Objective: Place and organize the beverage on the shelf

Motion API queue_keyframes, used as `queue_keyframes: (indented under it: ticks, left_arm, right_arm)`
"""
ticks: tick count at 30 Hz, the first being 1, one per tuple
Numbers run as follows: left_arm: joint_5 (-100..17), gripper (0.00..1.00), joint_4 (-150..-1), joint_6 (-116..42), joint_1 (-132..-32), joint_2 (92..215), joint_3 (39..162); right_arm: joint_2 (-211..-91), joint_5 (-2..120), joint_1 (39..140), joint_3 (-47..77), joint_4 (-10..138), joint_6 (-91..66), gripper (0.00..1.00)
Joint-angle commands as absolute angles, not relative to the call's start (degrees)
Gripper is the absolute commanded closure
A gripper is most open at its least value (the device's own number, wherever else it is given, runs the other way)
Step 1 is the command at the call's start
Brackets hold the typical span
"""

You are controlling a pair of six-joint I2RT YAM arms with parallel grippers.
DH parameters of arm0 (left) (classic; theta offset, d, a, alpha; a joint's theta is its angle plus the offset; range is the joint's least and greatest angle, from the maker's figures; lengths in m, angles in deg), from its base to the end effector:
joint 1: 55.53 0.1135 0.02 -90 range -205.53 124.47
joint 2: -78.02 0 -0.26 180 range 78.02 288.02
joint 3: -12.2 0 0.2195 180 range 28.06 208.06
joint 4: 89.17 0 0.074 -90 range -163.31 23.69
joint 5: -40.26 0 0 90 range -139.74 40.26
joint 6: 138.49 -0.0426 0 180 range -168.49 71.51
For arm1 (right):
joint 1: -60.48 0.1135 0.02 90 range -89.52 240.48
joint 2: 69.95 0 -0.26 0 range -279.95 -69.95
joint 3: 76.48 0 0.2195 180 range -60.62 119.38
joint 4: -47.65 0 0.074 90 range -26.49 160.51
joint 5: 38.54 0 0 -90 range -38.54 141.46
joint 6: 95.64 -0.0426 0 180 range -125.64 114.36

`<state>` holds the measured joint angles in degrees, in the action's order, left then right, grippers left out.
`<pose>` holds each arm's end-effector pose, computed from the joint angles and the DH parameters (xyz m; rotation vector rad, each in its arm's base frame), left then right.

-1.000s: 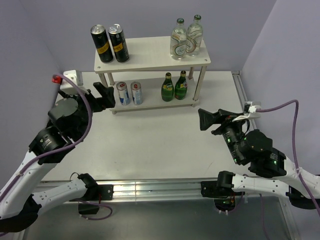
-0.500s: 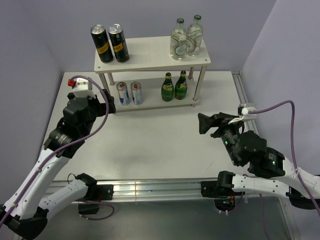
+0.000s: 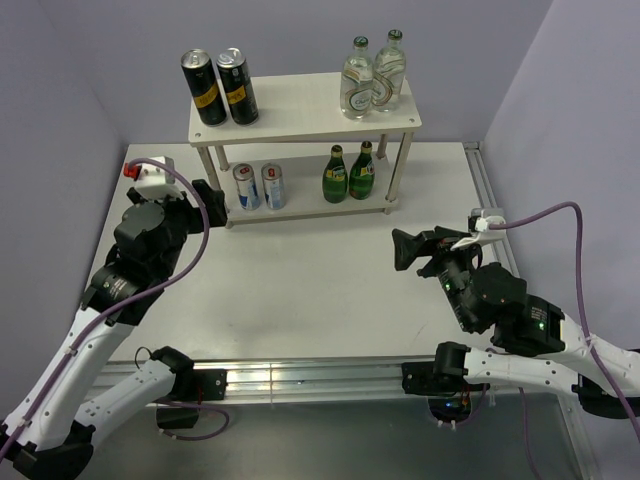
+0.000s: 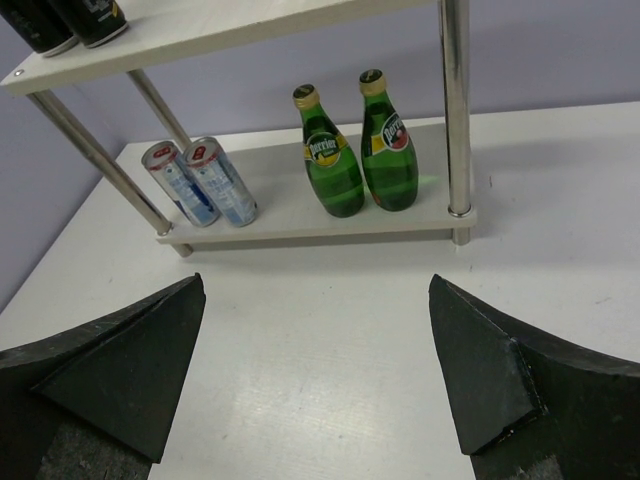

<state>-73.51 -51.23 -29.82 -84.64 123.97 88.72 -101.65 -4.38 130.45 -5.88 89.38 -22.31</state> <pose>0.1309 -0.0532 0.3975 -0.1555 1.6887 -0.2727 0.0562 0.0513 0.3831 0.0032 1.6119 0.3849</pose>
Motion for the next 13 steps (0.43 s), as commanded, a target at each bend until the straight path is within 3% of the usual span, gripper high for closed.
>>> queue_keyframes:
  ticks: [1,13]
  left_arm:
    - [-72.6,0.01,-53.4,-30.8,-84.2,123.5,88.7]
    - [-72.8,0.01,-53.6,-30.9,-83.9,123.0,88.4]
  right_arm:
    - [-101.5,-4.1,130.5,-6.0,87.2,-21.2,0.0]
    - [-101.5,-3.8,130.5,-5.7,87.8,-22.3,0.0]
